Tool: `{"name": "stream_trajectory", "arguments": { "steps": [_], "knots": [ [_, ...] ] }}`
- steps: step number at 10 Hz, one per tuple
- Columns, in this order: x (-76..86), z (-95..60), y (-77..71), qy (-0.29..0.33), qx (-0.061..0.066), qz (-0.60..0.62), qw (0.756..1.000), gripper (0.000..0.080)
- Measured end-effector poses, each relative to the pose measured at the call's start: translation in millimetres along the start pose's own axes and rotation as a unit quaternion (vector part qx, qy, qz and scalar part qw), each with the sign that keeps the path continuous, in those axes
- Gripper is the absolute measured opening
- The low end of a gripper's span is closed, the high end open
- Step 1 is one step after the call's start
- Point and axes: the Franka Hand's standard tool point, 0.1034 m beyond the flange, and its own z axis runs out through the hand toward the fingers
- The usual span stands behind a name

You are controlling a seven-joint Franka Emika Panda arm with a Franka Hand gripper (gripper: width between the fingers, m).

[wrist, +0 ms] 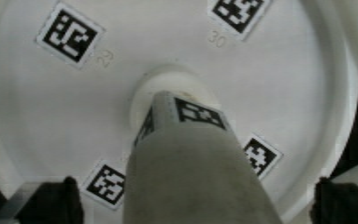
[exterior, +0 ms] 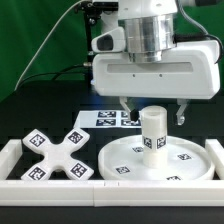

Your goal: Assemble round table

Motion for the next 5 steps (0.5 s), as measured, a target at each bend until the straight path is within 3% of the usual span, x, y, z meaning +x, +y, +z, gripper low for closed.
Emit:
{"name": "stream_trajectory", "arguments": {
  "steps": [3, 4, 5],
  "knots": [
    [1.3, 0.1, 1.7, 0.004, -0.004, -0.045, 0.999, 0.0649],
    [1.2, 0.3, 1.7, 0.004, -0.004, -0.028, 1.000, 0.0521],
    [1.1, 0.4, 1.7, 0.004, -0.004, -0.023, 1.000, 0.0521]
  ]
}}
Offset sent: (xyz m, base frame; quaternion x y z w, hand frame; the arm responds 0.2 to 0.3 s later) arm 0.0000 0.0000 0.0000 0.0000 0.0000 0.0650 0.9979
